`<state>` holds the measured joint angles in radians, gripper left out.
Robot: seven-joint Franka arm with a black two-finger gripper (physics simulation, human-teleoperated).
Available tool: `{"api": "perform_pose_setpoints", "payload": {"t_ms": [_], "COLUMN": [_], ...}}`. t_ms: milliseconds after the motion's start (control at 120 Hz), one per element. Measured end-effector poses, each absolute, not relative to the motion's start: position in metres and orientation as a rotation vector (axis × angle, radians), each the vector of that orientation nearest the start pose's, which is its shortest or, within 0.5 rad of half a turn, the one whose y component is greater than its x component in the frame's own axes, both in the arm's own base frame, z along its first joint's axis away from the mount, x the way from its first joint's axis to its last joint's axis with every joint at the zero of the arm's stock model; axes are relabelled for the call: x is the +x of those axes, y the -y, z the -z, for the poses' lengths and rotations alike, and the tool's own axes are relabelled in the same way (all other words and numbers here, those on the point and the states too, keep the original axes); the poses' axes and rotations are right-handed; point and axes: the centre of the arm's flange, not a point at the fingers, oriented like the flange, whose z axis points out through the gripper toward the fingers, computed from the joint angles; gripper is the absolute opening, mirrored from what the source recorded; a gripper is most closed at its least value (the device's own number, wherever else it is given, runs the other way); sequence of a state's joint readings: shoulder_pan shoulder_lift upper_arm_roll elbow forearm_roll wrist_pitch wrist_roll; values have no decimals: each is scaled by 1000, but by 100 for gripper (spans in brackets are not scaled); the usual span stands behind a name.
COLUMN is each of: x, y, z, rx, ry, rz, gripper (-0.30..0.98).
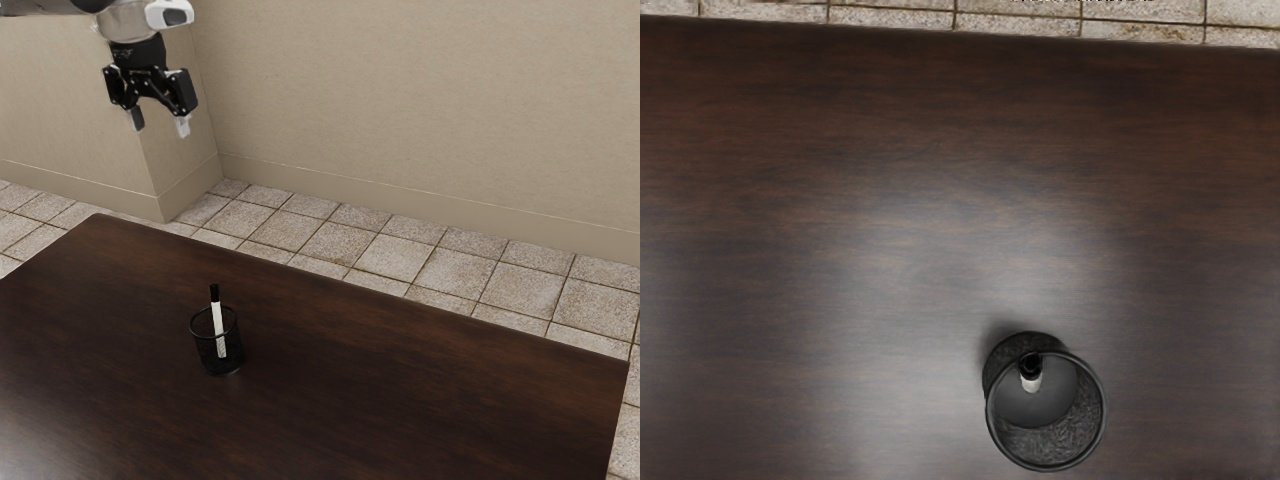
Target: Take the marker out of the pen holder and place it to the left of the pen holder.
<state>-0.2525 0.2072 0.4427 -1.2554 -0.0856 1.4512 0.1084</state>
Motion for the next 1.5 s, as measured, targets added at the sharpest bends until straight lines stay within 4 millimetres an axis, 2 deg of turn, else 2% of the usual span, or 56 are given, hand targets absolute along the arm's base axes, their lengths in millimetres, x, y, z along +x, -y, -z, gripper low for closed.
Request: {"api": "perform_pose_setpoints", "payload": {"t_ms": [58, 125, 158, 242, 275, 333, 417, 475, 517, 583, 650, 733, 842, 1100, 1300, 1350, 1500], "x": [597, 602, 597, 583, 588, 604, 617, 623, 625, 624, 625, 628, 623, 604, 602, 602, 603], "y": [-64, -59, -55, -53, -57, -53, -46, -37, -34, -37, -37, -35, -40, -44, -45, -45, -45], "z": [-654, -649, -647, -619, -599, -550, -456, -403, -380, -358, -350, -350, -341, -342, -339, -339, -346], "rx": [-3144, -3152, -3156, -3177, -3167, -3143, -3154, -3157, -3160, -3164, -3170, -3177, -3175, -3179, -3174, -3173, -3174], "ry": [75, 64, 46, 50, 75, 97, 112, 125, 147, 191, 225, 256, 305, 377, 406, 411, 418], "rz": [26, 30, 30, -67, -121, -218, -378, -435, -444, -436, -403, -354, -353, -360, -358, -356, -333], "gripper": [67, 67, 67, 67, 67, 67, 67, 67, 67, 67, 67, 67, 67, 67, 66, 62, 35]}}
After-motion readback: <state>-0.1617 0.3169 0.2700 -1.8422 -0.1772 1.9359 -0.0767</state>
